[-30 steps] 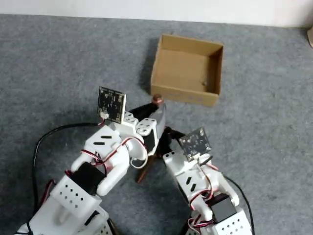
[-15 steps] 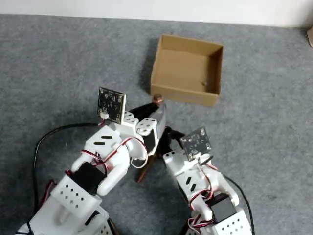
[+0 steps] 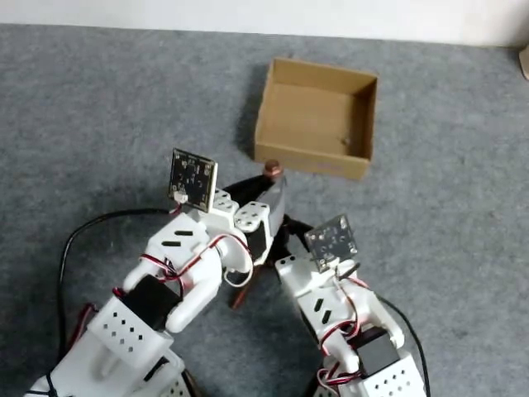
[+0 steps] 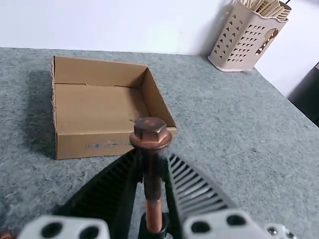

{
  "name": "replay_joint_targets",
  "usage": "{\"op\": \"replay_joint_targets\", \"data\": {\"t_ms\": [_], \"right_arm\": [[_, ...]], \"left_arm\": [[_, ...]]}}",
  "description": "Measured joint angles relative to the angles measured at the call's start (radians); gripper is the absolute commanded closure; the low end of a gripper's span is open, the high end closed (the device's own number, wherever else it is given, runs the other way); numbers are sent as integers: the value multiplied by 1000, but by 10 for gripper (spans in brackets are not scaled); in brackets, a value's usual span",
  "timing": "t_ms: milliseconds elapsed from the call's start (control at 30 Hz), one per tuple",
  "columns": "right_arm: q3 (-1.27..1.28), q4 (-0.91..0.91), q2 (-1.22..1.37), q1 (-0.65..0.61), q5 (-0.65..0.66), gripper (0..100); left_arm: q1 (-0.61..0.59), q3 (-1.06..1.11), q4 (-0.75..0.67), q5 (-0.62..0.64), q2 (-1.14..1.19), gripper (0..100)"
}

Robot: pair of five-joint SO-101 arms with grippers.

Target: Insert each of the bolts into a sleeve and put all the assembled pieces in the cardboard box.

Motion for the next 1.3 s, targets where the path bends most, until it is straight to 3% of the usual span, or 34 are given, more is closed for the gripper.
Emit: {"op": "replay_joint_targets", "data": {"t_ms": [1300], "right_arm": [[0,15,-2,-5,-6,995]], "left_arm": [[9,63,-58,-6,2,995]]}}
